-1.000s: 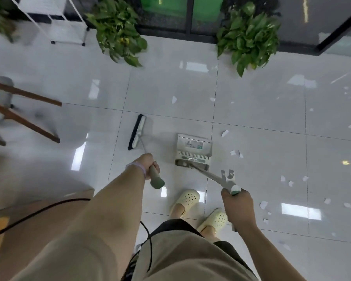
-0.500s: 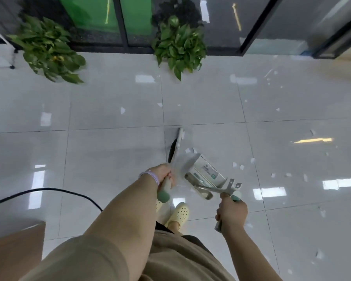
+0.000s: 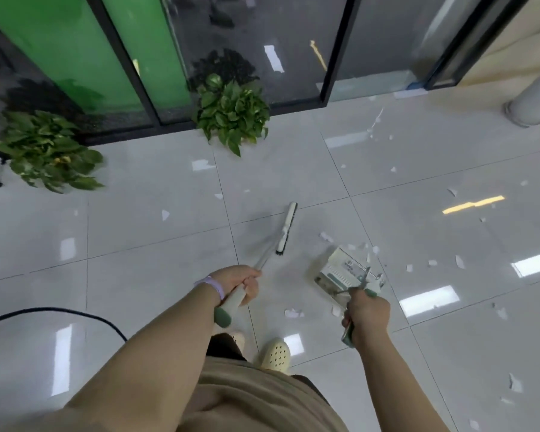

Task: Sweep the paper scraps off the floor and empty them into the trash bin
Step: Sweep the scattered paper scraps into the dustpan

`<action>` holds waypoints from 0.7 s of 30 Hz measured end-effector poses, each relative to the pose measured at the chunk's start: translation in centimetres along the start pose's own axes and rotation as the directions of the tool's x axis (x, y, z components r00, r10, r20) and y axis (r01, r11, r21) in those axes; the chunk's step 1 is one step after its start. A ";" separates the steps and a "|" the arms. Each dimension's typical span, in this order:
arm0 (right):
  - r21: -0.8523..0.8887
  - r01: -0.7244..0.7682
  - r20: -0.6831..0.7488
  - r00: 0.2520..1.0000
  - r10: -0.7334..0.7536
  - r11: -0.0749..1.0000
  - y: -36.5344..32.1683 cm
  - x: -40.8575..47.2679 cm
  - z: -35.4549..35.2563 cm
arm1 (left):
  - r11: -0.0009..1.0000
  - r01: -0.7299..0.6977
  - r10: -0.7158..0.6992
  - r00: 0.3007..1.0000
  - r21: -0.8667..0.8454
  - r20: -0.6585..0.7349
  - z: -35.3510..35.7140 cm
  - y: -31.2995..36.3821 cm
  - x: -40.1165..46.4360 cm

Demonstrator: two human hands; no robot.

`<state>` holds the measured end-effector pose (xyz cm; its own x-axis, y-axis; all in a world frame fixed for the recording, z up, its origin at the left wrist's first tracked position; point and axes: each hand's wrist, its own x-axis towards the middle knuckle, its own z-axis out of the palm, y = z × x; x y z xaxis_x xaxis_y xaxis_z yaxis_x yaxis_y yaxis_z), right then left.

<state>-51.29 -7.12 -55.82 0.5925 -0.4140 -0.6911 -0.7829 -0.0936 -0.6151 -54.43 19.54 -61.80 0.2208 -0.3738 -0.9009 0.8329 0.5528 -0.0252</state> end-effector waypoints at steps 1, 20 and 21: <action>-0.020 0.017 0.017 1.000 -0.017 1.000 0.3 -0.1 0.8 | 0.999 -0.036 0.036 0.999 0.002 -0.035 -1.0 0.9 -0.9; -0.210 0.017 0.103 0.995 0.005 0.978 -1.4 -5.6 23.9 | 0.926 -0.377 0.285 0.725 -0.016 -0.627 -27.6 20.5 -12.1; -0.195 -0.008 0.081 0.996 0.024 0.981 -1.5 -6.1 24.6 | 0.940 -0.340 0.253 0.738 -0.021 -0.626 -28.2 21.5 -11.3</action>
<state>-49.08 17.78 -60.01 0.5869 -0.3417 -0.7340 -0.8095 -0.2653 -0.5237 -53.37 56.66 -64.38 0.0562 0.3299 -0.9423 0.6974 0.6625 0.2735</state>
